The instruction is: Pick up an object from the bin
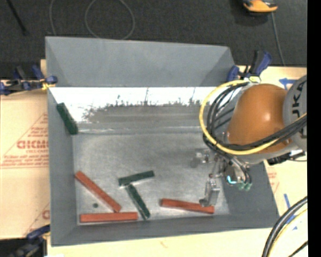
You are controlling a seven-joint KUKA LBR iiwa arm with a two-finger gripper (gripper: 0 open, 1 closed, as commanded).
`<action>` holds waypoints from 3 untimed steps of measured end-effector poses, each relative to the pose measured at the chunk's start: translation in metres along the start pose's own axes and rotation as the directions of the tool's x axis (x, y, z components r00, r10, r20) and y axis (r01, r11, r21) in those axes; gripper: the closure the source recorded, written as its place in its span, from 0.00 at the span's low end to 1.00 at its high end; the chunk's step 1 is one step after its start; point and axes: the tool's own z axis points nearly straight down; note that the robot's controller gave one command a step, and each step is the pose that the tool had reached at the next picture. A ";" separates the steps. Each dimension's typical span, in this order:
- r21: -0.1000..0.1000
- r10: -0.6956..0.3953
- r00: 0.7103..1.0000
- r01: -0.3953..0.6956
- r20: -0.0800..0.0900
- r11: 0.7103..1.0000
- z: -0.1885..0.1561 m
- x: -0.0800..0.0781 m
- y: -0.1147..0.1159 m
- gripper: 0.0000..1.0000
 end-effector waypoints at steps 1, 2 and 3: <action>0.002 -0.066 0.998 0.066 0.022 0.998 0.104 0.009 0.005 0.00; 0.002 -0.071 0.997 0.071 0.011 0.997 0.104 0.012 0.005 1.00; 0.004 -0.117 0.993 0.117 0.017 0.993 -0.014 -0.014 0.001 1.00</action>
Offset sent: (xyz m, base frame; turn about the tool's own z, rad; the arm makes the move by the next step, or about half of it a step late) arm -0.0142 0.0056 -0.1043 -0.0696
